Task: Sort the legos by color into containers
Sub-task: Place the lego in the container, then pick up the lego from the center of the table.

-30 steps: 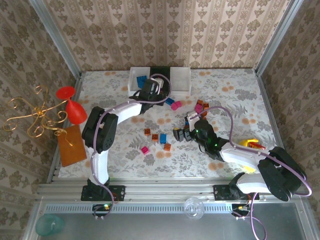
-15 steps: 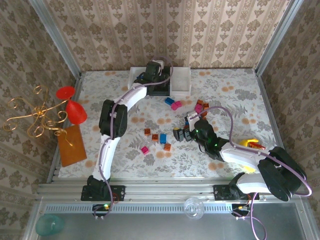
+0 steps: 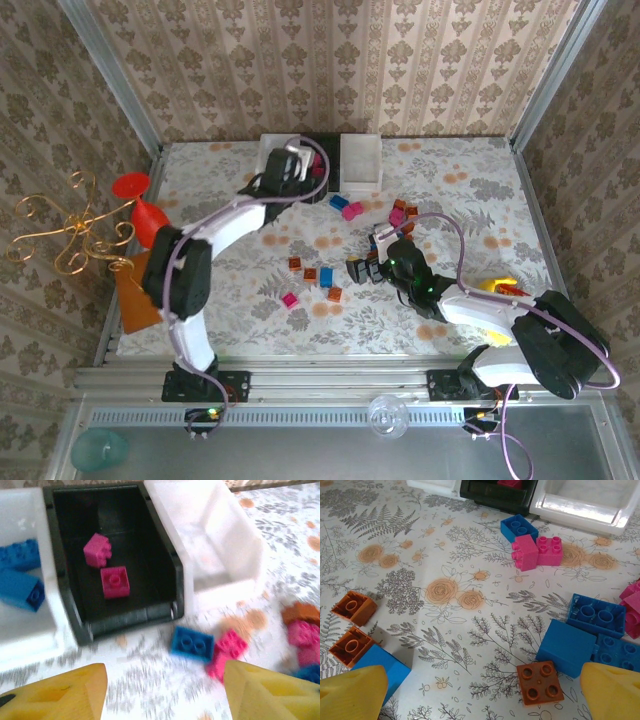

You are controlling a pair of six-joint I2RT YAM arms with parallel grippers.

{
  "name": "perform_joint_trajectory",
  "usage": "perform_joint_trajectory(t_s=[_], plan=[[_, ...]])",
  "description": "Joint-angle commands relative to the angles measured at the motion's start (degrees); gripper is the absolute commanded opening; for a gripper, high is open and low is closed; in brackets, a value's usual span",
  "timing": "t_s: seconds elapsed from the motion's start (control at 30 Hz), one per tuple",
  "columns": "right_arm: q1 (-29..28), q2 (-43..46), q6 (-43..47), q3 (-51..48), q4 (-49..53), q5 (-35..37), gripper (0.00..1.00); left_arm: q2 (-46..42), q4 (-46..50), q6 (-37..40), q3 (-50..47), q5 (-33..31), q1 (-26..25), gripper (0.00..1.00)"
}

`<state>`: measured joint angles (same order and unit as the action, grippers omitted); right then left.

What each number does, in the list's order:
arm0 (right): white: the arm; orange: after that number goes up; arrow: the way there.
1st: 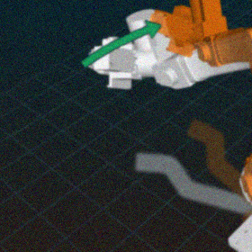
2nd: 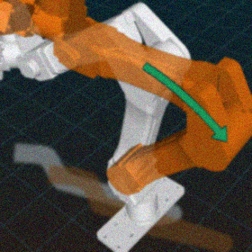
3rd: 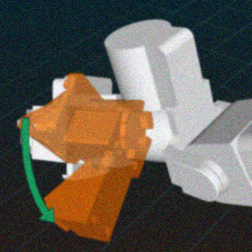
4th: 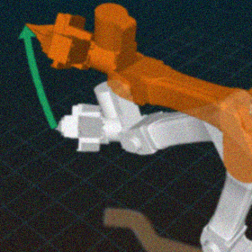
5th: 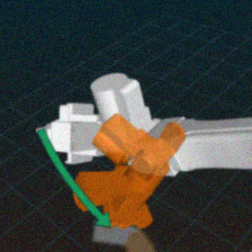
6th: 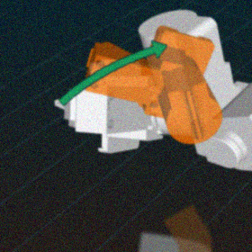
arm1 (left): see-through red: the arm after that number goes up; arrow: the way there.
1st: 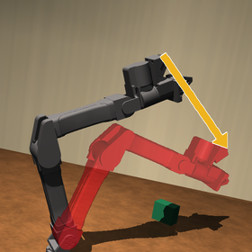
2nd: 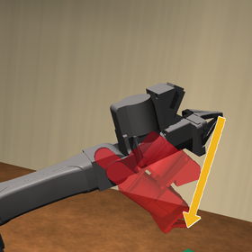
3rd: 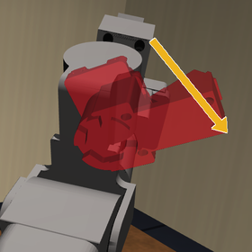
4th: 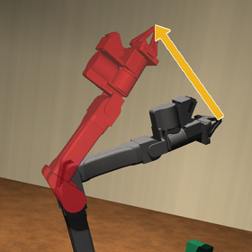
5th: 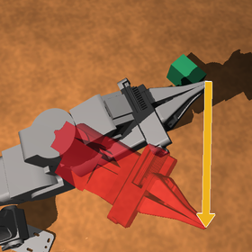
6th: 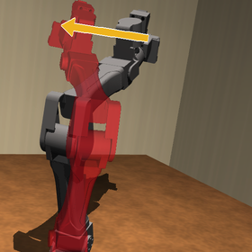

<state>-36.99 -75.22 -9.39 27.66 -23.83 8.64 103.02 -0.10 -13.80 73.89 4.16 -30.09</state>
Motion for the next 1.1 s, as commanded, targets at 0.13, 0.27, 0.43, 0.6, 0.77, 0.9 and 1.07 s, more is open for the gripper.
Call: perform_joint_trajectory(t_s=[0.13, 0.27, 0.43, 0.6, 0.77, 0.9, 1.07], plan=[[0.17, -0.68, 0.17, 1.46, 0.41, 1.43, 1.0, -17.9, 4.3, -2.68, -23.46, 5.01, -0.95, 0.66], [0.17, -1.07, -0.67, 1.34, 0.18, 0.46, 1.0, -23.61, 9.76, -3.85, -29.38, 3.33, -2.41, 0.69], [0.01, -1.5, -1.29, 1.67, 0.2, -0.82, 1.0, -20.25, 9.53, -6.48, -29.55, 3.84, -3.26, 0.69], [-0.1, -1.84, -1.55, 1.6, -0.16, -1.12, 1.0, -14.07, 7.77, -8.11, -26.95, 1.78, -4.62, 0.66], [-0.27, -1.99, -1.77, 1.65, -0.23, -1.09, 1.0, -10.43, 5.47, -9.55, -25.54, 0.4, -5.23, 0.61], [-0.35, -1.74, -1.77, 1.7, 0.0, -1.65, 1.0, -9.37, 5.86, -8.96, -25.62, -3.02, -5.42, 0.56], [-0.36, -1.81, -1.73, 1.85, 0.12, -1.63, 1.0, -8.74, 5.37, -9.09, -26.27, -4.09, -5.42, 0.49]])
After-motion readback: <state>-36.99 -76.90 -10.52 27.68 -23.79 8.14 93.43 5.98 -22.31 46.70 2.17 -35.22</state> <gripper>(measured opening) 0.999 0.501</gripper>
